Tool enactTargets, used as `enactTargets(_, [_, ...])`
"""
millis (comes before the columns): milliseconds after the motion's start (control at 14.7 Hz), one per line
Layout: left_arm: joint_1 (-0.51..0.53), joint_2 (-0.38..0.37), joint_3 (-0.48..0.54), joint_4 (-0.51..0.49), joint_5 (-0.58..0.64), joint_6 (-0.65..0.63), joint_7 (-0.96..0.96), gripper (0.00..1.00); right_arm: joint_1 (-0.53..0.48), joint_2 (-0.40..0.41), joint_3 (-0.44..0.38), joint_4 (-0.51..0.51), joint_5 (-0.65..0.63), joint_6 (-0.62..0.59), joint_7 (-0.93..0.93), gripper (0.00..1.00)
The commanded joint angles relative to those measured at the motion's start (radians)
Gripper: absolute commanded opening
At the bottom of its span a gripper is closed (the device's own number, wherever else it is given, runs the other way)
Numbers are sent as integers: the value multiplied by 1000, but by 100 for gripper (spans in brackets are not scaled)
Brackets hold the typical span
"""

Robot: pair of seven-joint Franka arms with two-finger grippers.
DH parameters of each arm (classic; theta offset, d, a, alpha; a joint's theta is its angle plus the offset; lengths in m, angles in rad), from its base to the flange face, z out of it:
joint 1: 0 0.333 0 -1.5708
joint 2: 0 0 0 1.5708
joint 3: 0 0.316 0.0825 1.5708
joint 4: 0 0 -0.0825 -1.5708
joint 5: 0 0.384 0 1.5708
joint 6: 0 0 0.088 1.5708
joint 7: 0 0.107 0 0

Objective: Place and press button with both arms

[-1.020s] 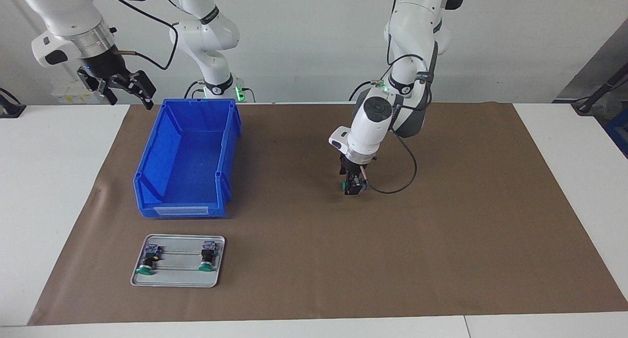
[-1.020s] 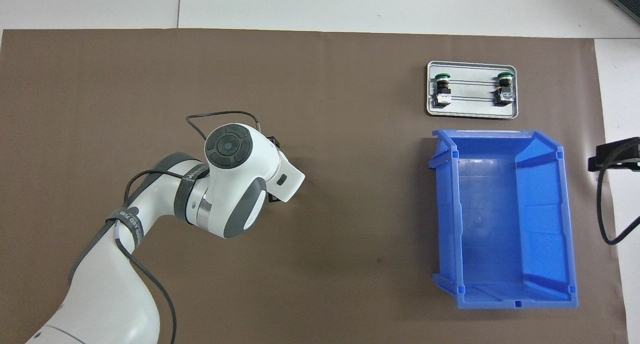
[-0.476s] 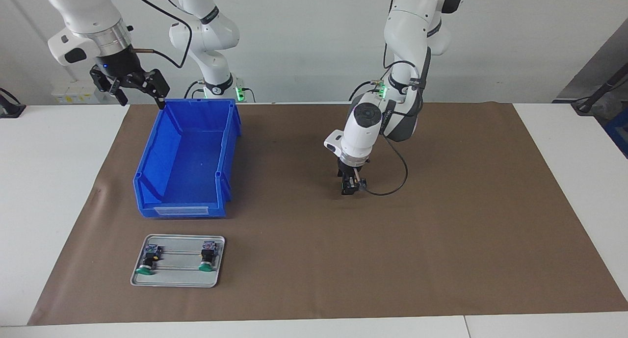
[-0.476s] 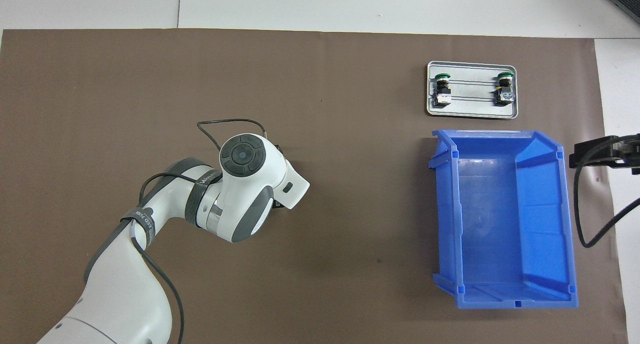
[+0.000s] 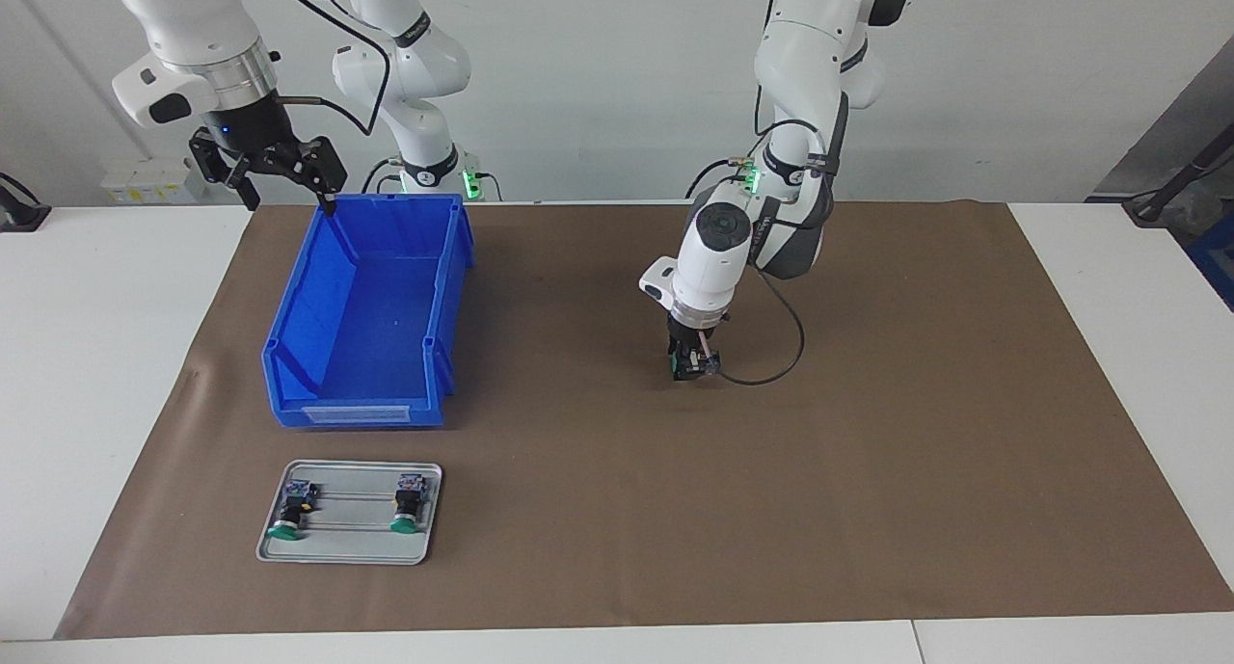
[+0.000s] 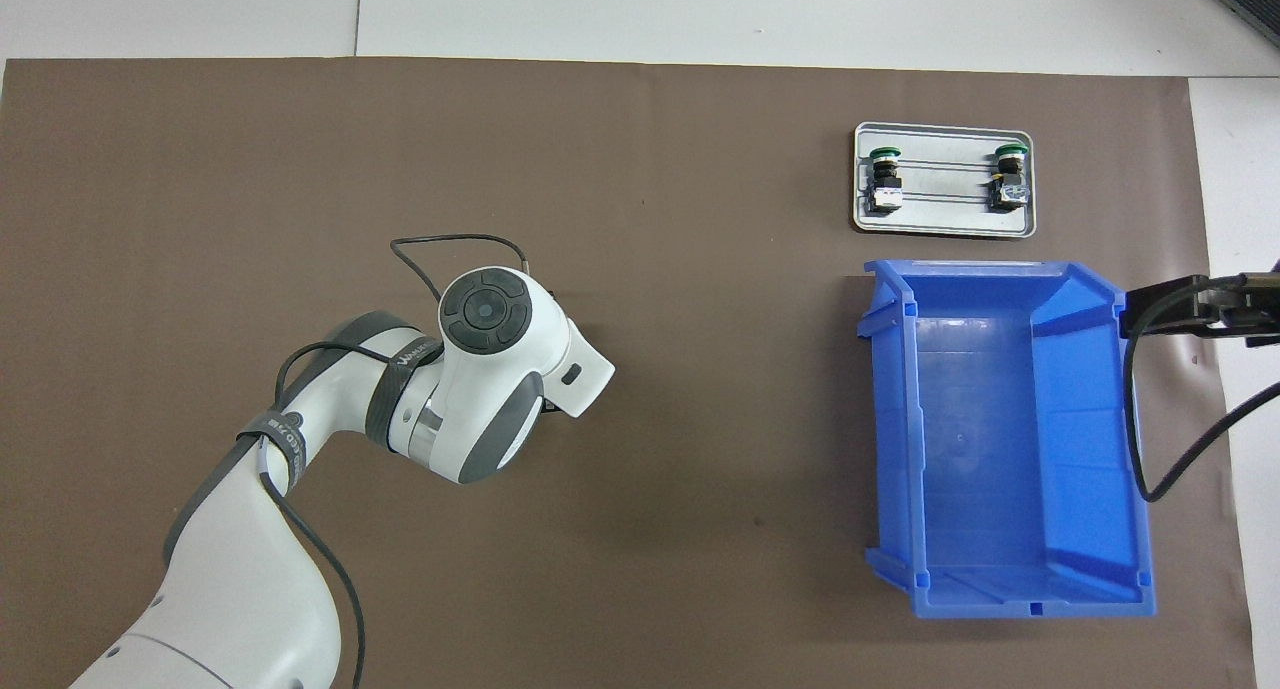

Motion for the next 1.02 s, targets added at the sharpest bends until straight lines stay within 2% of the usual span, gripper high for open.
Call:
enactTargets(0, [-18, -8, 21, 36, 44, -39, -37, 0, -12, 2, 2, -7, 17, -22, 16, 100])
enactTargets(204, [-3, -14, 21, 82, 45, -82, -45, 0, -13, 5, 2, -7, 23, -15, 19, 100])
enactTargets(408, [75, -52, 12, 79, 32, -74, -17, 0, -9, 5, 2, -8, 23, -11, 20, 100])
enactTargets(680, [144, -80, 13, 65, -169, -77, 137, 0, -7, 5, 2, -8, 23, -11, 19, 100])
enactTargets(816, [190, -83, 6, 56, -212, -79, 188, 0, -7, 5, 2, -10, 23, -11, 19, 100])
enactTargets(952, [221, -101, 7, 18, -334, -77, 237, 0, -7, 5, 2, -10, 23, -11, 19, 100])
